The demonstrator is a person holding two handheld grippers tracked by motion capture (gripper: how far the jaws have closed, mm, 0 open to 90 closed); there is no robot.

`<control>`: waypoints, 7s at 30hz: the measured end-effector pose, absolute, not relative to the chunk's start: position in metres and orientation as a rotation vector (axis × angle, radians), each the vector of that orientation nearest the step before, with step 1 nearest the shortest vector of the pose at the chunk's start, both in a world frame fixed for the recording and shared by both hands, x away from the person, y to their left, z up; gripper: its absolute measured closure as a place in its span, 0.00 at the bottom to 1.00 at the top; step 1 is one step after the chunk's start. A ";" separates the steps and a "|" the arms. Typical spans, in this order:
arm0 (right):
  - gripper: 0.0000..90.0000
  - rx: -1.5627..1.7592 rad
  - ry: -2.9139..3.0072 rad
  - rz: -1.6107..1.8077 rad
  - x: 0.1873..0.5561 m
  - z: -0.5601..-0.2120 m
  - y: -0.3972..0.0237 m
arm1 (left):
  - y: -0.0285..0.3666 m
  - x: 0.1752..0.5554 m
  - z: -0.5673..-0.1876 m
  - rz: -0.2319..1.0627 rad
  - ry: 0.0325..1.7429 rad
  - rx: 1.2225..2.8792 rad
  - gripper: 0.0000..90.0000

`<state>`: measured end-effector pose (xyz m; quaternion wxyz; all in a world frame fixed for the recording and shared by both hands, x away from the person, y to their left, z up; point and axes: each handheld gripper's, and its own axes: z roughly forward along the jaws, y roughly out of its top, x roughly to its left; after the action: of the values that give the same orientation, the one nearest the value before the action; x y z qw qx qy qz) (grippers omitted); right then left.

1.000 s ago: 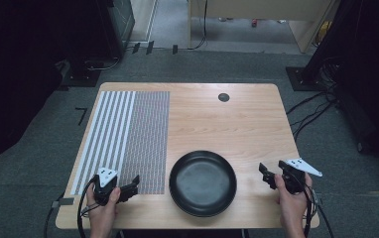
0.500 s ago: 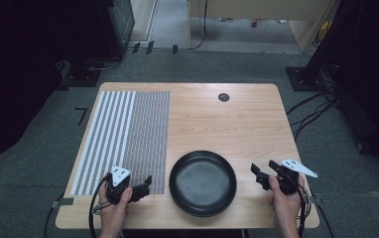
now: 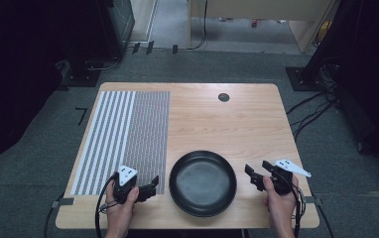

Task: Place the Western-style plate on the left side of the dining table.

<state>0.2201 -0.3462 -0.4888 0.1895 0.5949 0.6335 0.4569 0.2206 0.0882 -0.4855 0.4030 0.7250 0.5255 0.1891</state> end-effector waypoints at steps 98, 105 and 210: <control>0.93 1.751 1.906 1.357 0.213 -0.494 -0.287 | 0.042 0.203 -0.487 0.161 1.216 1.917 0.59; 0.93 1.764 1.932 1.396 0.214 -0.496 -0.283 | 0.050 0.204 -0.481 0.172 1.244 1.898 0.62; 0.93 2.052 1.697 1.722 0.238 -0.468 -0.284 | 0.076 0.248 -0.446 -0.064 1.210 1.772 0.83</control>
<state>0.2377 -0.2839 -0.4679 -0.0147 0.6472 0.5350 0.5429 0.2482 0.0758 -0.4457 0.4771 0.7254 0.4955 -0.0262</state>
